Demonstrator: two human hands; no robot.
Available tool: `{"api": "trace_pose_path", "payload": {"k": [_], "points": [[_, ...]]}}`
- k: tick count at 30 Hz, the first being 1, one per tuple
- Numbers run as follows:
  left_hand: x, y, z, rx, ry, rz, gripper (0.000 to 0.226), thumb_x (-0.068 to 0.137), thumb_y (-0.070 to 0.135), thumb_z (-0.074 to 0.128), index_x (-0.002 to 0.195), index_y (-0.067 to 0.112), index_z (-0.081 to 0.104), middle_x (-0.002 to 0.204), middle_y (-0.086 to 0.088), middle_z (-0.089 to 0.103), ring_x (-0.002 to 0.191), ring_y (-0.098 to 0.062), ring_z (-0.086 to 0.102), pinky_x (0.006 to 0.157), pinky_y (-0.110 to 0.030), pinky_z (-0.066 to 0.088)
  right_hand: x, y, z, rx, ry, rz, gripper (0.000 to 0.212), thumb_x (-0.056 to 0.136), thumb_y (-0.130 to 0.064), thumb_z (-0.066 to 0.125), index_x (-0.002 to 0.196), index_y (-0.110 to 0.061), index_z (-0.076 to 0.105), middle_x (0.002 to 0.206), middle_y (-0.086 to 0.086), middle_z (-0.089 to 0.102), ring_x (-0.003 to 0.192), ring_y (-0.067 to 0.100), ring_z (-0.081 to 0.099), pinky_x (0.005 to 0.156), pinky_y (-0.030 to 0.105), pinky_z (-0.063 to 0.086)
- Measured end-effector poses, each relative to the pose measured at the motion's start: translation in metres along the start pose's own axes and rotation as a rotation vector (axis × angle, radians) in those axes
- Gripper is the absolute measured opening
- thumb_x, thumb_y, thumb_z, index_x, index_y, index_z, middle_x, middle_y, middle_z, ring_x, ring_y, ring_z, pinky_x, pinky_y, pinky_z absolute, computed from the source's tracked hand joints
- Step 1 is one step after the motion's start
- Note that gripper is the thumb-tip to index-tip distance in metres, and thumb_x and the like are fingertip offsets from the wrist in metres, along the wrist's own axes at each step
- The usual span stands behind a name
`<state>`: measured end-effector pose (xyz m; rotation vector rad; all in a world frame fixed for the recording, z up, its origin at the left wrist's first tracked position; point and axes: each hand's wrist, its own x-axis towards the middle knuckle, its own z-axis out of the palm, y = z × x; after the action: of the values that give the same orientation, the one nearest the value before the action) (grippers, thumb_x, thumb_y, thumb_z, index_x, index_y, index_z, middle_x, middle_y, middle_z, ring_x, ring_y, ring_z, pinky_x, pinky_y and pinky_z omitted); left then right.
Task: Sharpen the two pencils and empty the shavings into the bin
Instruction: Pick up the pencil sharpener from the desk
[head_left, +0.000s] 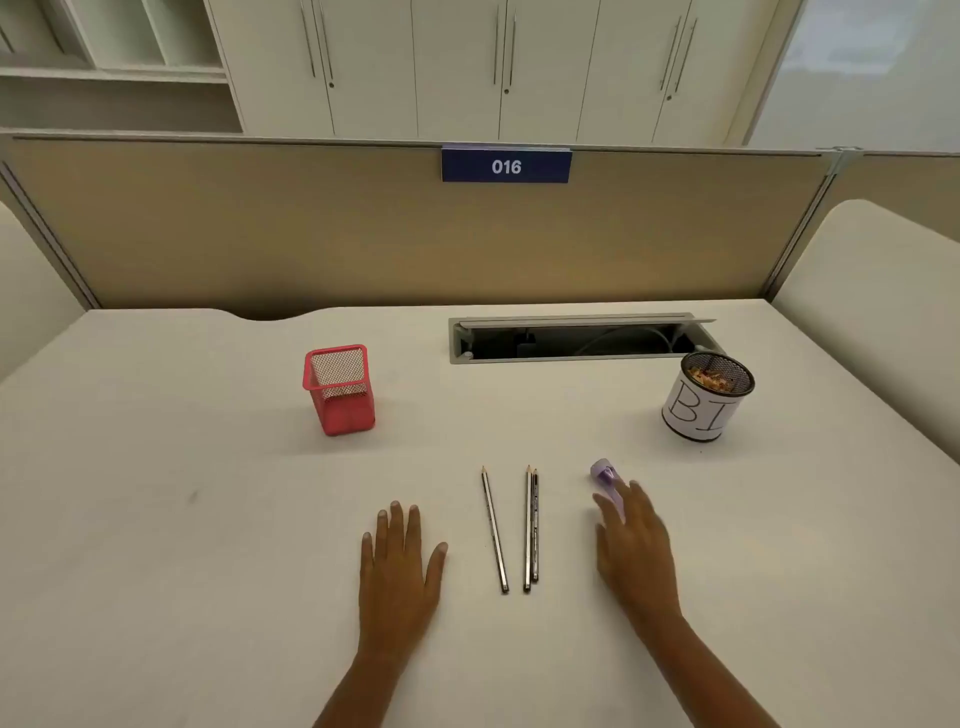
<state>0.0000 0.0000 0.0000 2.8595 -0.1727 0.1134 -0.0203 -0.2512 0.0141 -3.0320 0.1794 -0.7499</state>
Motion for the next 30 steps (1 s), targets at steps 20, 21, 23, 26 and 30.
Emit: {"api": "trace_pose_path", "payload": {"k": [20, 21, 23, 26, 30], "points": [[-0.019, 0.055, -0.06, -0.778, -0.055, -0.097, 0.022, 0.095, 0.022, 0.044, 0.089, 0.037, 0.059, 0.094, 0.013, 0.068, 0.094, -0.006, 0.064, 0.079, -0.018, 0.047, -0.003, -0.017, -0.072, 1.228, -0.21, 0.79, 0.026, 0.094, -0.008, 0.047, 0.119, -0.011, 0.053, 0.091, 0.014, 0.064, 0.075, 0.018, 0.061, 0.06, 0.02, 0.05], [-0.019, 0.06, -0.062, -0.834, -0.084, -0.097, 0.024, 0.095, 0.021, 0.045, 0.085, 0.039, 0.057, 0.09, 0.014, 0.069, 0.091, -0.008, 0.065, 0.081, -0.022, 0.049, -0.007, -0.021, -0.077, 1.297, -0.238, 0.807, 0.023, 0.094, -0.007, 0.046, 0.115, -0.014, 0.054, 0.092, 0.013, 0.064, 0.075, 0.017, 0.061, 0.058, 0.018, 0.05], [-0.021, 0.072, -0.065, -0.958, -0.149, -0.112, 0.025, 0.096, 0.02, 0.044, 0.085, 0.038, 0.057, 0.086, 0.014, 0.068, 0.086, -0.01, 0.066, 0.08, -0.023, 0.05, -0.016, -0.03, -0.085, 1.432, -0.304, 0.841, 0.021, 0.094, -0.006, 0.045, 0.11, -0.014, 0.056, 0.093, 0.014, 0.065, 0.074, 0.019, 0.06, 0.06, 0.021, 0.049], [-0.023, 0.09, -0.068, -1.104, -0.256, -0.142, 0.019, 0.097, 0.022, 0.041, 0.093, 0.033, 0.056, 0.09, 0.009, 0.067, 0.084, -0.007, 0.065, 0.075, -0.017, 0.047, -0.026, -0.042, -0.092, 1.577, -0.402, 0.861, 0.02, 0.094, -0.006, 0.044, 0.102, -0.014, 0.061, 0.09, 0.013, 0.068, 0.072, 0.02, 0.06, 0.058, 0.02, 0.05], [-0.027, 0.105, -0.071, -1.284, -0.404, -0.211, 0.018, 0.098, 0.023, 0.041, 0.099, 0.028, 0.057, 0.097, 0.003, 0.068, 0.088, -0.01, 0.065, 0.072, -0.015, 0.049, -0.031, -0.057, -0.097, 1.76, -0.516, 0.906, 0.023, 0.095, -0.009, 0.042, 0.097, -0.011, 0.065, 0.078, 0.011, 0.068, 0.059, 0.016, 0.06, 0.048, 0.018, 0.049]]}}
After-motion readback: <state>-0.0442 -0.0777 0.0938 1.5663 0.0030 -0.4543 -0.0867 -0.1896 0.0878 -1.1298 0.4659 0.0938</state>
